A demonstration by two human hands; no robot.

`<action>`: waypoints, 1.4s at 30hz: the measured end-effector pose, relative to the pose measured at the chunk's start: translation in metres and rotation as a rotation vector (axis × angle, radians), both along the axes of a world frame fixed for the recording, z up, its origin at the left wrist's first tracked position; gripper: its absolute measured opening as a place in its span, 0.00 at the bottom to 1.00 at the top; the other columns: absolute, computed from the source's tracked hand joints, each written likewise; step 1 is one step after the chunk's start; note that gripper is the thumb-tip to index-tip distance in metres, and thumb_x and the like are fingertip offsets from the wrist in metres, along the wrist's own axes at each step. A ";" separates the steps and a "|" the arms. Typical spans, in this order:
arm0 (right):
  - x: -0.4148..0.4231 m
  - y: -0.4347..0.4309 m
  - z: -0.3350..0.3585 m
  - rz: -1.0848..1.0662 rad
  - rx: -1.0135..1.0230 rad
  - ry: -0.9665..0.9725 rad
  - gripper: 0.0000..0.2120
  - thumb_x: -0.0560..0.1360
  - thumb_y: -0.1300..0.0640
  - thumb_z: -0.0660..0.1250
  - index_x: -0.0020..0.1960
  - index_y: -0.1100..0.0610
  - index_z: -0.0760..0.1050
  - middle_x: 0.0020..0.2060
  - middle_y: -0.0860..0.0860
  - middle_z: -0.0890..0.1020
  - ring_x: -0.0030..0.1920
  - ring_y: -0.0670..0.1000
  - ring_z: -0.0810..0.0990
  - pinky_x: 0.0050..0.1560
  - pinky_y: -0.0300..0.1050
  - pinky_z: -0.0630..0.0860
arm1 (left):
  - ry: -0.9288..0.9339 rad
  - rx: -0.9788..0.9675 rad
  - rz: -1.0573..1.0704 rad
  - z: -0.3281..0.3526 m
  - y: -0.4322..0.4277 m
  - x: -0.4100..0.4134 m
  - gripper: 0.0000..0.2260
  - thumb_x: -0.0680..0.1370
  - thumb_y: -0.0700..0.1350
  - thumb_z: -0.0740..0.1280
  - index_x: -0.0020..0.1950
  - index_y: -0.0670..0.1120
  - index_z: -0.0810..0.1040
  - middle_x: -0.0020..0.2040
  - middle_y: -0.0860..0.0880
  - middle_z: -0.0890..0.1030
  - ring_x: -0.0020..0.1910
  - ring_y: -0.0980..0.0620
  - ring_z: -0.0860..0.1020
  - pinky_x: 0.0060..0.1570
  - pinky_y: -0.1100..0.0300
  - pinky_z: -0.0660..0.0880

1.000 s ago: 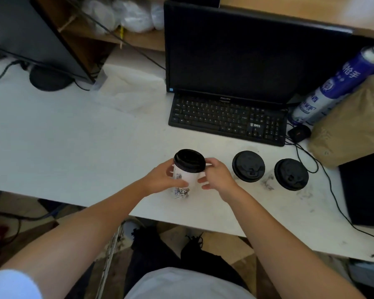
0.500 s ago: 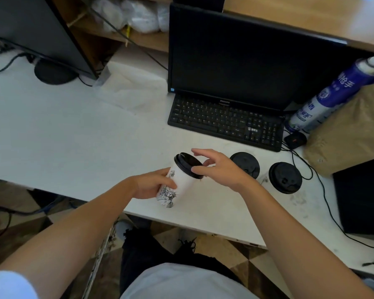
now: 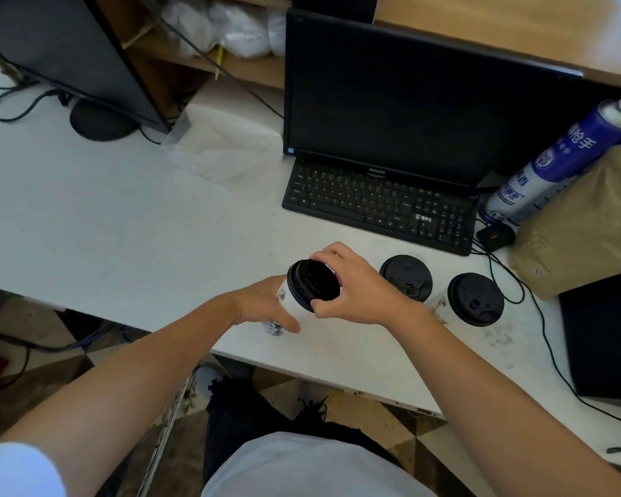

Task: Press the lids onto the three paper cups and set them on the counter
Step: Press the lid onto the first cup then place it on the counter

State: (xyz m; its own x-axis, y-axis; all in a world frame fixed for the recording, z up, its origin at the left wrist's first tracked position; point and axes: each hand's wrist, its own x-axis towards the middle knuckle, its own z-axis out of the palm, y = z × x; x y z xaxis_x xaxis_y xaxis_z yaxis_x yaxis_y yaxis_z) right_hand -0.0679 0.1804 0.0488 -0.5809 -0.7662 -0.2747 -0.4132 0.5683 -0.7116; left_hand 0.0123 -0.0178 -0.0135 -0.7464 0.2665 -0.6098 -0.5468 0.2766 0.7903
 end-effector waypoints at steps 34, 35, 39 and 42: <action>0.017 -0.017 0.014 -0.304 0.017 0.338 0.23 0.74 0.36 0.54 0.52 0.55 0.69 0.46 0.52 0.72 0.40 0.57 0.76 0.40 0.56 0.78 | 0.336 -0.302 0.267 0.015 0.030 0.007 0.31 0.61 0.42 0.80 0.60 0.54 0.72 0.50 0.50 0.82 0.47 0.48 0.83 0.42 0.47 0.84; 0.016 -0.015 0.013 -0.282 0.002 0.346 0.24 0.73 0.36 0.53 0.52 0.56 0.69 0.46 0.52 0.73 0.40 0.57 0.76 0.41 0.56 0.78 | 0.316 -0.273 0.248 0.017 0.028 0.006 0.30 0.61 0.40 0.79 0.59 0.53 0.73 0.49 0.48 0.82 0.46 0.45 0.83 0.39 0.47 0.83; 0.011 -0.008 0.012 -0.199 -0.047 0.387 0.26 0.73 0.36 0.52 0.54 0.57 0.71 0.48 0.52 0.75 0.42 0.57 0.76 0.42 0.55 0.78 | 0.289 -0.171 0.179 0.022 0.026 0.004 0.27 0.63 0.36 0.78 0.56 0.54 0.74 0.48 0.50 0.82 0.46 0.49 0.82 0.38 0.56 0.81; 0.012 -0.008 0.011 -0.186 -0.045 0.401 0.27 0.73 0.36 0.54 0.55 0.57 0.72 0.48 0.51 0.75 0.42 0.56 0.76 0.41 0.55 0.78 | 0.282 -0.113 0.169 0.024 0.029 0.004 0.28 0.65 0.36 0.79 0.57 0.56 0.73 0.50 0.52 0.81 0.49 0.52 0.81 0.42 0.59 0.80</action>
